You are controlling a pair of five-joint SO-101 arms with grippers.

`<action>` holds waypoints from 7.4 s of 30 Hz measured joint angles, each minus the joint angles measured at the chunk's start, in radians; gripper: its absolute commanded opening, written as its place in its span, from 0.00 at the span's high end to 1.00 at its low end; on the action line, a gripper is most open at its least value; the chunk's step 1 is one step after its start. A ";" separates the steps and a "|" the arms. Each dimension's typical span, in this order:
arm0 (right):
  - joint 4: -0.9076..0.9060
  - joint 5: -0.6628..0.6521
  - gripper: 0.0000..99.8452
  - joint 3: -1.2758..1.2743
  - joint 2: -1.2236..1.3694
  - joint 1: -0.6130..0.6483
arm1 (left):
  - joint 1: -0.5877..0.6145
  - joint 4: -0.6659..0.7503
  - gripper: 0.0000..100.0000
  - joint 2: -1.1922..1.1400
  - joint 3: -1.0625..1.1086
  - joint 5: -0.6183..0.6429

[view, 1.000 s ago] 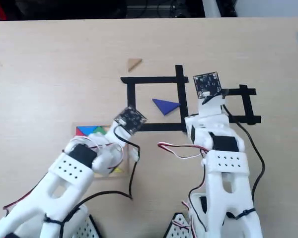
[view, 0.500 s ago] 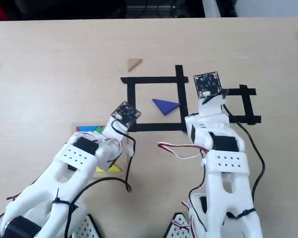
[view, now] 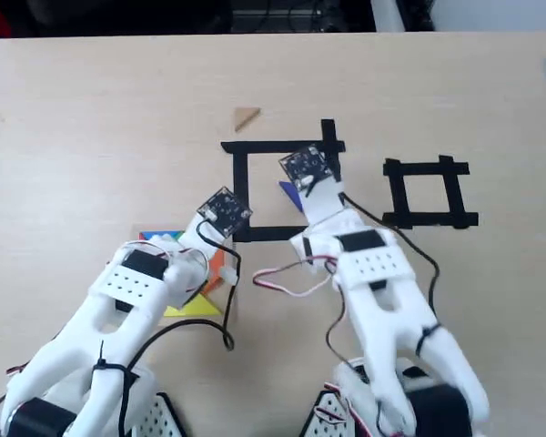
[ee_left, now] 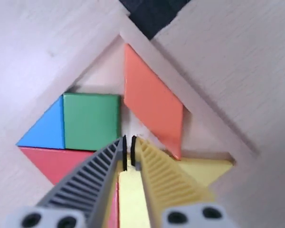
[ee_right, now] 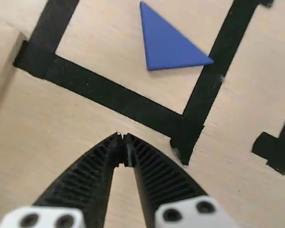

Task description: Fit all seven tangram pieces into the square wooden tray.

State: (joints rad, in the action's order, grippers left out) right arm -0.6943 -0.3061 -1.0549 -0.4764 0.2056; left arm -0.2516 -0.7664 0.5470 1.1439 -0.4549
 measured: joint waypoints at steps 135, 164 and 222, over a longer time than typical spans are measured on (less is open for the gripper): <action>0.000 -0.057 0.99 0.083 0.169 -0.002 | -0.008 -0.292 0.70 -0.686 -0.663 -0.559; 0.000 -0.057 0.99 0.083 0.169 -0.002 | -0.043 -0.428 0.93 -0.868 -0.872 -0.517; 0.002 -0.097 0.99 0.101 0.176 -0.008 | 0.037 -0.364 0.97 -0.482 -0.692 -0.351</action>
State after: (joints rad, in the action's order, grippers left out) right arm -0.6928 -0.4028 -0.9536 -0.3000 0.1979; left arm -0.2148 -1.1301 0.0652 0.4519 -0.8063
